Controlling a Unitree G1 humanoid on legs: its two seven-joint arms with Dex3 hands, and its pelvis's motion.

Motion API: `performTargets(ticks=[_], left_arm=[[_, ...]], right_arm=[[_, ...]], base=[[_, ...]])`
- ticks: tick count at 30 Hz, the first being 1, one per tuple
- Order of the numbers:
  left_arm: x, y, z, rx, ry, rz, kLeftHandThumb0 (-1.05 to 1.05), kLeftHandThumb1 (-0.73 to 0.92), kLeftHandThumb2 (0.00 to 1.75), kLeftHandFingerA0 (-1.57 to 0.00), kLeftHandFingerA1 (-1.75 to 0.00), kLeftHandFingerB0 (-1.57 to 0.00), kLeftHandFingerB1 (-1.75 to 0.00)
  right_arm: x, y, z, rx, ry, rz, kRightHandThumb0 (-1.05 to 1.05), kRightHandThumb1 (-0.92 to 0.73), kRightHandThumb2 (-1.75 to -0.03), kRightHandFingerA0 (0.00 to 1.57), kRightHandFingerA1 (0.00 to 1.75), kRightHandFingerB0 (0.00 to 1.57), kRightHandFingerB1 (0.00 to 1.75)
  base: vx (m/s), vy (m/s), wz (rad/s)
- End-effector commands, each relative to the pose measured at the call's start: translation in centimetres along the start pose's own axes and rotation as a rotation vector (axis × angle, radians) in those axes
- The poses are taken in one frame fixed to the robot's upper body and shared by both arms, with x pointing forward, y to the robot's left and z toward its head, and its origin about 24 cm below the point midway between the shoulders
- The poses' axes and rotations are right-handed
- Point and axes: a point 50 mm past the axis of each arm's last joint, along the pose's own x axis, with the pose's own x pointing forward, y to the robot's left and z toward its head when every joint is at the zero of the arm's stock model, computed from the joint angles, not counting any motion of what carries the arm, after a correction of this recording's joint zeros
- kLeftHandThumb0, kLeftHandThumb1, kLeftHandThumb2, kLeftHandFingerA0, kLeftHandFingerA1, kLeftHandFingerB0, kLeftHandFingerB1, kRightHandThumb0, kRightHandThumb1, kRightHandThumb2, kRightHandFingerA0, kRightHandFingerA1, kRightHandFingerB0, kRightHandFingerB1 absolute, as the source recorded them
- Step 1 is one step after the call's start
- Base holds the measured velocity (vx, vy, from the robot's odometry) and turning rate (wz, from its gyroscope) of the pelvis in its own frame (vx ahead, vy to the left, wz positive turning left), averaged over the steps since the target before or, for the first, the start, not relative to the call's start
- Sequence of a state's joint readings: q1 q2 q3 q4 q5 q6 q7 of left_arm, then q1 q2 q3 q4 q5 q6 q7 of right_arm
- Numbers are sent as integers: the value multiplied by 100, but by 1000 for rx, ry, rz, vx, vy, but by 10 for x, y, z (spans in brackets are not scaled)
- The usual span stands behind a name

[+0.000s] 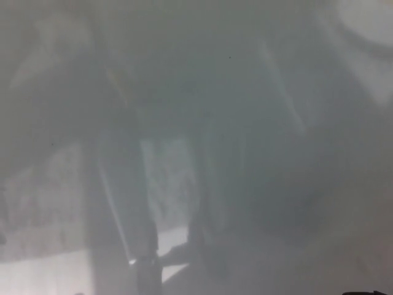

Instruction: A white board is being place on the right hand side and parallel to the robot and the robot uses its left hand to grab on the leftside of the whiteboard and drag the whiteboard from the right hand side to the left hand side

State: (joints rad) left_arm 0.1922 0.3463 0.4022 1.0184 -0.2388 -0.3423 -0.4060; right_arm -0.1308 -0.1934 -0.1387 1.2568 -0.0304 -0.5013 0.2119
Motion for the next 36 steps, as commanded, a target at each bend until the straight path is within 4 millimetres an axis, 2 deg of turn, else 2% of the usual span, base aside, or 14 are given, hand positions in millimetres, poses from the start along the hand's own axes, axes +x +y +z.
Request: performTargets(ticks=[1, 3, 4, 6, 12, 13, 15, 16, 18, 24, 27, 29, 30, 36], left_arm=[[1, 3, 2, -149, -9, -36, -20, 61, 58, -54, -98, -50, -39], [2, 4, 0, -234, 6, -44, -26, 53, 68, -65, -73, -49, -46], [2, 4, -3, -278, 30, -55, -28, 52, 68, -72, -67, -50, -46], [2, 4, -3, -296, 41, -66, -29, 53, 68, -73, -55, -52, -46], [0, 3, -8, -304, 78, -101, -29, 54, 68, -62, -53, -46, -44], [3, 2, -4, -297, 69, -107, -29, 54, 70, -59, -79, -45, -45], [9, 0, 5, -287, 51, -113, -29, 54, 70, -57, -81, -45, -45], [10, 0, 6, -288, 51, -117, -21, 60, 58, -65, -61, -51, -38], [10, 0, 5, -286, 59, -121, -31, 53, 69, -63, -53, -48, -45], [3, 4, -3, -275, 96, -124, -32, 51, 69, -61, -53, -45, -45], [10, -3, 0, -288, 92, -131, -29, 54, 70, -58, -83, -46, -45], [13, -6, 3, -283, 98, -131, -22, 61, 58, -56, -92, -49, -37], [13, -5, 0, -287, 110, -134, -32, 52, 71, -59, -66, -42, -45], [11, -1, 1, -257, 104, -134, -28, 57, 68, -59, -50, -46, -43]], right_arm=[[-1, -2, -2, -7, 14, -10, -45, -51, -90, 84, 74, 53, 58], [-2, -2, -4, -2, 22, -12, -47, -52, -89, 85, 74, 54, 58], [-4, -2, -7, 6, 28, -10, -39, -64, -60, 91, 65, 59, 43], [-6, -3, -9, 33, 36, -1, -49, -51, -89, 84, 76, 54, 58], [-17, -9, -25, 74, 70, -9, -45, -50, -89, 83, 76, 53, 59], [-17, -11, -24, 80, 70, -10, -44, -51, -90, 83, 76, 52, 58], [-14, -12, -20, 85, 64, -14, -45, -51, -89, 83, 75, 52, 58], [-15, -12, -21, 88, 65, -15, -44, -61, -59, 92, 70, 59, 43], [-20, -14, -27, 95, 73, -12, -41, -63, -59, 94, 72, 57, 42], [-29, -12, -38, 74, 108, -21, -49, -51, -88, 84, 73, 55, 58], [-24, -16, -32, 77, 94, -27, -46, -51, -89, 83, 76, 51, 58], [-23, -18, -28, 57, 77, -34, -42, -62, -59, 93, 70, 59, 43], [-25, -19, -30, 57, 88, -36, -43, -63, -59, 92, 70, 59, 42], [-27, -18, -34, 70, 94, -48, -38, -63, -60, 91, 65, 59, 43]], base=[[0, 0, 0], [0, 0, 0], [0, 0, 0], [0, 0, 0], [0, 0, 0], [0, 0, 0], [0, 0, 0], [0, 0, 0], [0, 0, 0], [0, 0, 0], [0, 0, 0], [0, 0, 0], [0, 0, 0], [0, 0, 0]])
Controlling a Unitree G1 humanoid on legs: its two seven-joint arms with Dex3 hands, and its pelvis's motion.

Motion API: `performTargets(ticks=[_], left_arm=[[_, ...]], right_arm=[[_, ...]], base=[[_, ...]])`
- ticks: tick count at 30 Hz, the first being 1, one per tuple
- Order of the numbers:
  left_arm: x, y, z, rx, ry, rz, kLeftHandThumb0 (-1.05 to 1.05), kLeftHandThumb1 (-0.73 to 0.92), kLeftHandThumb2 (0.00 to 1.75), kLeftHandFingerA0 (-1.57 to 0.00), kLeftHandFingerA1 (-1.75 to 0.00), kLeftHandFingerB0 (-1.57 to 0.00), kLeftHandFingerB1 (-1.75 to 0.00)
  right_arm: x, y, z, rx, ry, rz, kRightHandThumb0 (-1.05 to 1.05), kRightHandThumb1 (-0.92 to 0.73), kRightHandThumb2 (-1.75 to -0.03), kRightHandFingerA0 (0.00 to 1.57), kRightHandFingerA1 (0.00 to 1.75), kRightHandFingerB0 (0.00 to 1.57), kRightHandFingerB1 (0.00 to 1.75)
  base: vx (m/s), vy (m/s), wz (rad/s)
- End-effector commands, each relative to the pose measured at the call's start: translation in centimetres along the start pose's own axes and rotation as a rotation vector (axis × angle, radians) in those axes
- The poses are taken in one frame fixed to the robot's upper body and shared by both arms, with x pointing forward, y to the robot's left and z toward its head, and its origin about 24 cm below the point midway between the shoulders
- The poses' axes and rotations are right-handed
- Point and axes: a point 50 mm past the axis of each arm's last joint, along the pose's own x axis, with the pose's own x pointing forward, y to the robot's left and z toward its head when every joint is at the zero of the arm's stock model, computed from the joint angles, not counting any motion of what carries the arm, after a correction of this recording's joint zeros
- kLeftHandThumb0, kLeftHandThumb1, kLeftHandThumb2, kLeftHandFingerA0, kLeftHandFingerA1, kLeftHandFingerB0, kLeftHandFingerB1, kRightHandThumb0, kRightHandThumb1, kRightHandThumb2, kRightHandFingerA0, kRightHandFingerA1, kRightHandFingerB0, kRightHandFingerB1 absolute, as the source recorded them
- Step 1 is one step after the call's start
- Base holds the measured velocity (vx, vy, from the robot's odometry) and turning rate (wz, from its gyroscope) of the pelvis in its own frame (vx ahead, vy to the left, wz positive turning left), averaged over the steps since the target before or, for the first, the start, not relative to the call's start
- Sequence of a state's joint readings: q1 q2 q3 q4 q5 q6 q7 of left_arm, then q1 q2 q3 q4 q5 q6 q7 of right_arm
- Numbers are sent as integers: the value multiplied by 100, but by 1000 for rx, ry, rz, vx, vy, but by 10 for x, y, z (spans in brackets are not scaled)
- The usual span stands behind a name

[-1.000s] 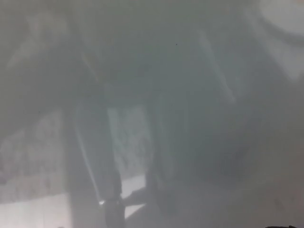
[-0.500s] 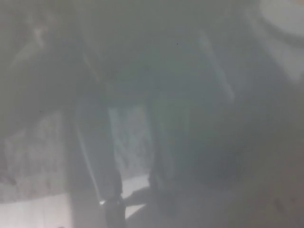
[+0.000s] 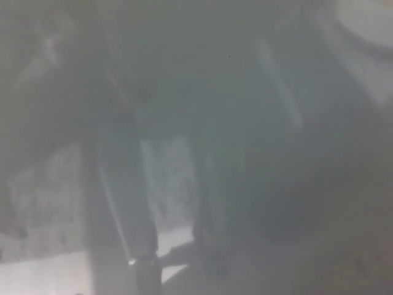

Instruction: A white board is being place on the right hand side and parallel to the robot and the robot uses its left hand to grab on the leftside of the whiteboard and drag the whiteboard from the right hand side to the left hand side

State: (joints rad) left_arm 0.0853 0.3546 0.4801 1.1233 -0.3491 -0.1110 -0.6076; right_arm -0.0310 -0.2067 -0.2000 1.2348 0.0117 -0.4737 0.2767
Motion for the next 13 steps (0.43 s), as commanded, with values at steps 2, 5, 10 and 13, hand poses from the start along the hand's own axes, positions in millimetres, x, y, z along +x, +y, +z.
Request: performTargets(ticks=[2, 5, 10, 13], left_arm=[[-2, 5, 9, 49, 0, -3, -28, 57, 69, -60, -53, -49, -45], [-2, 4, 11, 72, -4, -18, -20, 62, 58, -63, -47, -51, -38], [1, 0, 16, 91, -19, -38, -19, 63, 59, -65, -50, -50, -39], [-3, 4, 15, 96, -9, -33, -18, 64, 59, -62, -48, -49, -39]], right_arm=[[-3, -8, -2, -13, 7, -21, -45, -52, -90, 84, 76, 51, 58], [-2, -8, -1, -1, 15, -25, -49, -52, -89, 85, 76, 55, 58], [-3, -10, -1, 12, 5, -31, -44, -51, -90, 87, 76, 51, 58], [-7, -7, -8, 20, 14, -37, -42, -50, -90, 83, 76, 53, 59]], base=[[0, 0, 0], [0, 0, 0], [0, 0, 0], [0, 0, 0]])
